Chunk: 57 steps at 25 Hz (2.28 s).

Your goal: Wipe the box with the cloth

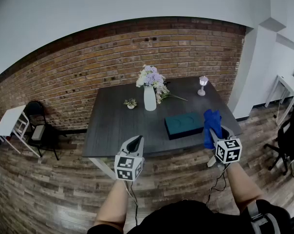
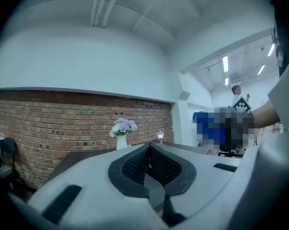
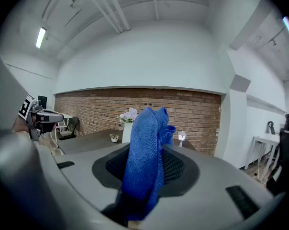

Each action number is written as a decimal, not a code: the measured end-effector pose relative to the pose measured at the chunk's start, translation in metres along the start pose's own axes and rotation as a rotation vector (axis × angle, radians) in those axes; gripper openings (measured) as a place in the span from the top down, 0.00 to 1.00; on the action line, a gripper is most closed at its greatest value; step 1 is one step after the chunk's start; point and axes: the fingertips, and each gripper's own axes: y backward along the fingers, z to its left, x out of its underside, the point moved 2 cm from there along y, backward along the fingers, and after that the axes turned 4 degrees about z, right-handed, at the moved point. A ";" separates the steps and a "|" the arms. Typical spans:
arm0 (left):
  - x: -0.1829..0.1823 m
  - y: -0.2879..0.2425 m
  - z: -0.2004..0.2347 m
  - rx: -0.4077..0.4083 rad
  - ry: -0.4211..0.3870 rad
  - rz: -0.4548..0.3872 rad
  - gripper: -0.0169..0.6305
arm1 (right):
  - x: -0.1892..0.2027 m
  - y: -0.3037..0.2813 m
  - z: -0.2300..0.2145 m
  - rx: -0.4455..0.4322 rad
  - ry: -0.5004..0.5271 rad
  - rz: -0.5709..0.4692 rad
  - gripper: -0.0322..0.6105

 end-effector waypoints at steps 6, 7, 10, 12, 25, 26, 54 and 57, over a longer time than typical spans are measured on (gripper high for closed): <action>0.012 0.007 0.010 -0.001 0.001 0.034 0.96 | 0.008 -0.006 0.018 -0.029 -0.027 0.012 0.73; 0.013 0.007 0.012 -0.001 0.000 0.038 0.96 | 0.009 -0.008 0.021 -0.033 -0.027 0.017 0.73; 0.018 0.010 0.017 0.002 0.001 0.047 0.96 | 0.014 -0.013 0.030 -0.041 -0.029 0.039 0.73; 0.022 0.011 0.019 0.011 0.001 0.057 0.96 | 0.019 -0.014 0.035 -0.041 -0.040 0.053 0.73; 0.063 -0.008 0.014 0.067 0.048 0.120 0.96 | 0.041 -0.018 0.045 -0.054 -0.036 0.121 0.73; 0.065 -0.011 0.013 0.072 0.056 0.122 0.96 | 0.043 -0.021 0.045 -0.058 -0.040 0.124 0.73; 0.101 -0.121 0.109 -0.190 0.197 0.303 0.96 | 0.062 -0.248 0.195 -0.784 0.299 0.272 0.73; 0.111 -0.121 0.106 -0.175 0.200 0.339 0.96 | 0.073 -0.251 0.207 -0.822 0.308 0.311 0.73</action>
